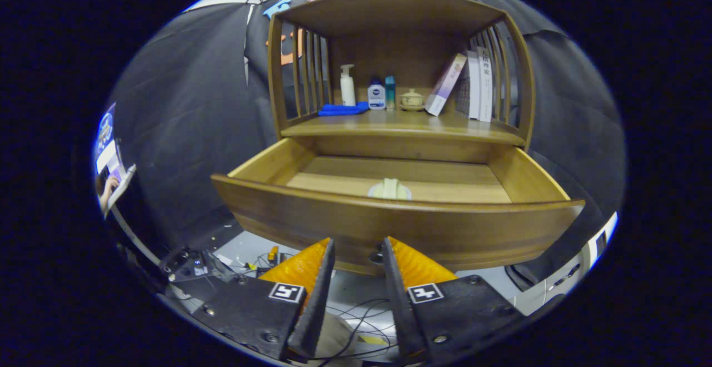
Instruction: Pull open the drawer, take out the items inside it, and place them on the countertop above the cabinet.
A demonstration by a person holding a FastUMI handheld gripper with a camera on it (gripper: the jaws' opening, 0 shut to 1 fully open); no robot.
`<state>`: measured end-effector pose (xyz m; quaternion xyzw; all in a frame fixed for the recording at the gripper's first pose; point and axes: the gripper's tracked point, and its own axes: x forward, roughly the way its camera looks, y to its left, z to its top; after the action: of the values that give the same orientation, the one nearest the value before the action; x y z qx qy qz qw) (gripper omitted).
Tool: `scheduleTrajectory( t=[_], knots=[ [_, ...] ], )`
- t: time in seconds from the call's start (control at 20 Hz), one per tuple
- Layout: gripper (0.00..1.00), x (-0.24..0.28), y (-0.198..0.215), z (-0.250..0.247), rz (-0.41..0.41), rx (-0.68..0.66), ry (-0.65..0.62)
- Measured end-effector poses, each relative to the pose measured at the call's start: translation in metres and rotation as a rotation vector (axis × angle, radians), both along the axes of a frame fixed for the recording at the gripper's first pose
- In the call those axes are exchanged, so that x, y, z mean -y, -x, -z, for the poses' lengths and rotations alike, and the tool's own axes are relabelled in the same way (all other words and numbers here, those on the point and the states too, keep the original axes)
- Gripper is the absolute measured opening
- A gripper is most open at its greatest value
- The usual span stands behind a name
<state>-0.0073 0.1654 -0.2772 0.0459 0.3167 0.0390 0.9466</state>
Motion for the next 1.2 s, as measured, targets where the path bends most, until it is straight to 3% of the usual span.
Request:
scheduleTrajectory(
  t=[0.15, 0.2, 0.4, 0.65, 1.2],
  knots=[
    [0.76, -0.002, -0.015, -0.023, -0.034, -0.004, 0.002],
    [0.77, -0.002, -0.021, -0.029, -0.046, -0.004, -0.001],
    [0.77, 0.008, -0.053, -0.037, -0.055, -0.044, 0.007],
    [0.77, 0.02, -0.083, -0.011, -0.029, -0.227, -0.074],
    [0.71, 0.038, -0.132, 0.032, -0.029, -0.448, -0.024]
  ],
)
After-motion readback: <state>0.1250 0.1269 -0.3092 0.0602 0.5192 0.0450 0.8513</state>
